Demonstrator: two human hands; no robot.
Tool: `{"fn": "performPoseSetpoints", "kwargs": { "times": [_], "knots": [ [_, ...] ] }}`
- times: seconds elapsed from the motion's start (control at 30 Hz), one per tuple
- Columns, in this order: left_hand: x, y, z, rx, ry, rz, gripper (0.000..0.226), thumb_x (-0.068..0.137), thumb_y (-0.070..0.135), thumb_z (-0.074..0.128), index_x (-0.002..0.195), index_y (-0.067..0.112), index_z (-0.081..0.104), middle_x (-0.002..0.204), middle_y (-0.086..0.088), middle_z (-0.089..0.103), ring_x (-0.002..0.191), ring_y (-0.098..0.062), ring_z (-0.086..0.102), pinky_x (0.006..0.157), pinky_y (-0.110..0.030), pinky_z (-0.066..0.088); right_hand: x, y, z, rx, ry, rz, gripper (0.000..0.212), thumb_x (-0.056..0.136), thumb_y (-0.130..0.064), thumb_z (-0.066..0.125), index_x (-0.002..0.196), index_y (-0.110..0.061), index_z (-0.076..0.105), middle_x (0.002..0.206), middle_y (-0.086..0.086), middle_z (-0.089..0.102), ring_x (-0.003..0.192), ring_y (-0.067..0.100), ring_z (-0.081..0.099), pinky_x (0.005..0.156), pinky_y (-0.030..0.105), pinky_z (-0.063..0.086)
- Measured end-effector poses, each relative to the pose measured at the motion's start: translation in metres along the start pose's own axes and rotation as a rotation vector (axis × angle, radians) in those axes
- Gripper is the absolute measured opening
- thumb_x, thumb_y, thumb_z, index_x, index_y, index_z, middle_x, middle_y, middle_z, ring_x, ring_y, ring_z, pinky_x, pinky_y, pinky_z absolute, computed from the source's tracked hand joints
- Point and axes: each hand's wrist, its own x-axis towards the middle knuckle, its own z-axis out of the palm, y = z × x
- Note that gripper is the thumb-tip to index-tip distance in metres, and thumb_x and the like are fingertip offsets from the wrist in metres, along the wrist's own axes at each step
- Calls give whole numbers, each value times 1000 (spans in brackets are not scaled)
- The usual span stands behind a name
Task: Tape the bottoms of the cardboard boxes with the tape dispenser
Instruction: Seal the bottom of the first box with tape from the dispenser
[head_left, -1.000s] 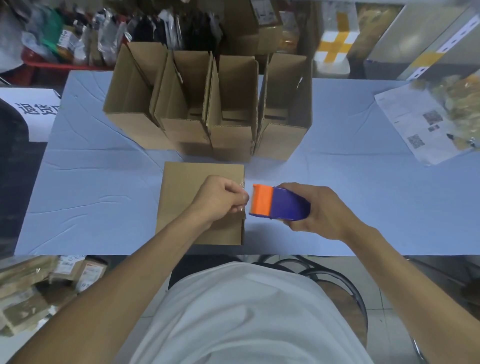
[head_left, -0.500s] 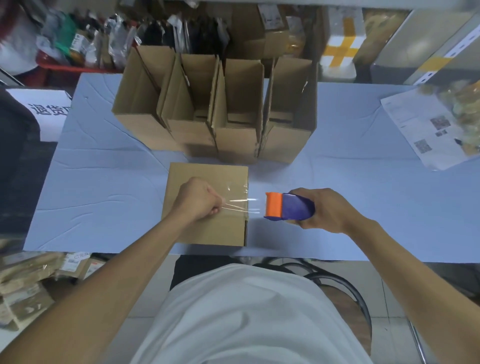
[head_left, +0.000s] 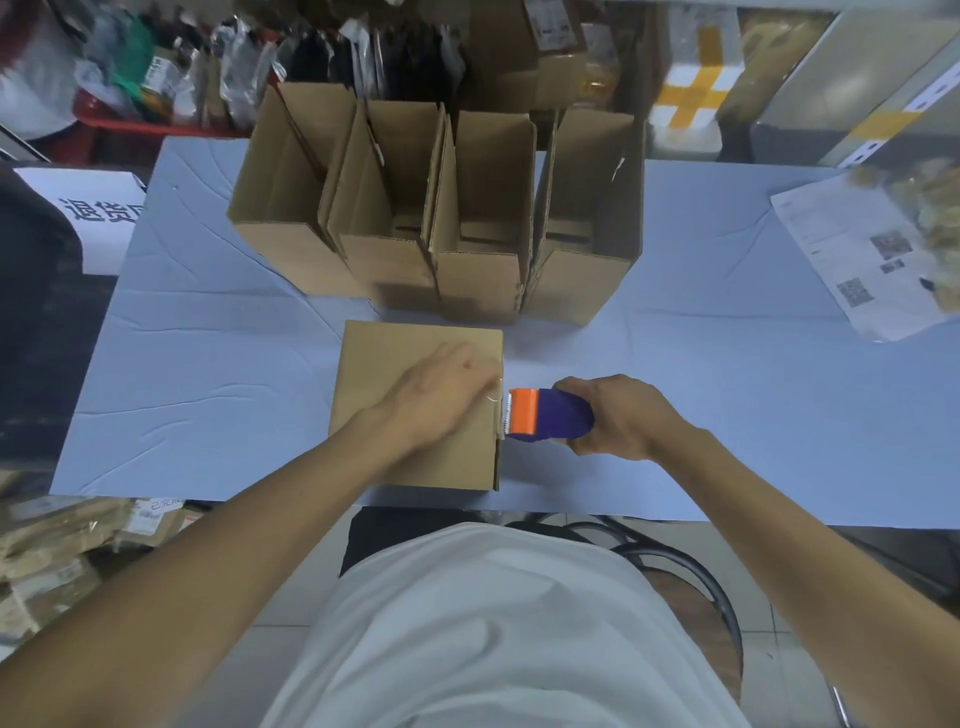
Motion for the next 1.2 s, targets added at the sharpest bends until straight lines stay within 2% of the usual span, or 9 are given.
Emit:
{"fn": "performPoseSetpoints", "kwargs": {
  "times": [0.1, 0.2, 0.37, 0.53, 0.73, 0.83, 0.93, 1.07, 1.2],
  "knots": [
    [0, 2, 2, -23, -121, 182, 32, 97, 16, 51, 128, 16, 59, 138, -11, 41, 125, -23, 34, 99, -32, 29, 7, -12, -2, -4, -102, 138, 34, 65, -45, 69, 93, -31, 56, 80, -9, 64, 75, 20, 61, 59, 28, 47],
    [5, 1, 5, -28, -128, 162, 24, 95, 28, 52, 116, 24, 63, 112, -6, 41, 112, -26, 38, 83, -32, 36, 3, -9, 4, -47, -136, 244, 35, 62, -48, 70, 89, -31, 55, 78, -7, 61, 75, 21, 60, 55, 26, 39],
    [8, 17, 17, 23, -136, 14, 36, 83, 41, 48, 109, 15, 52, 97, -1, 33, 97, -28, 36, 73, -37, 24, -10, 3, -3, 20, 249, 372, 52, 74, -73, 62, 104, -33, 51, 80, -7, 61, 67, 20, 58, 54, 28, 41],
    [11, 9, 6, -51, -110, 67, 38, 93, 26, 50, 131, 33, 52, 114, -5, 43, 113, -27, 38, 94, -40, 38, -6, -6, 25, 65, 316, 246, 45, 93, -23, 59, 135, -22, 42, 126, 5, 55, 108, 31, 54, 66, 36, 48],
    [-18, 22, 44, 112, 251, -282, 73, 57, 71, 67, 104, 18, 50, 106, -4, 55, 100, -28, 50, 79, -39, 39, 6, -28, 26, -37, 531, 180, 35, 80, -11, 67, 115, -8, 65, 121, 21, 56, 97, 41, 57, 72, 39, 47],
    [-27, 26, 61, 140, 339, -311, 66, 48, 62, 71, 91, 17, 50, 91, -5, 53, 85, -28, 50, 68, -36, 33, 34, -45, -2, 20, 302, -104, 77, 81, -6, 67, 148, -30, 39, 149, 18, 34, 118, 36, 51, 78, 37, 50],
    [-36, 18, 66, 150, 373, -308, 56, 47, 47, 71, 89, 17, 49, 88, -5, 51, 82, -28, 48, 65, -36, 31, 70, -68, -22, -223, 43, -345, 94, 84, -13, 70, 153, -45, 15, 161, 14, 10, 130, 33, 44, 90, 39, 49],
    [-63, -11, 62, 53, 343, -278, 47, 62, 43, 64, 101, 20, 49, 101, -2, 49, 97, -26, 47, 78, -38, 37, 95, -95, -24, -217, -115, -511, 89, 82, -19, 78, 151, -42, 28, 144, 5, 44, 114, 26, 55, 84, 23, 36],
    [-98, -23, 47, -64, 422, -245, 39, 76, 39, 72, 104, 15, 57, 108, -2, 51, 101, -25, 48, 82, -37, 43, 92, -115, -26, -79, -90, -526, 82, 76, -30, 83, 147, -33, 42, 125, 6, 61, 103, 26, 59, 84, 29, 42]
  ]
}}
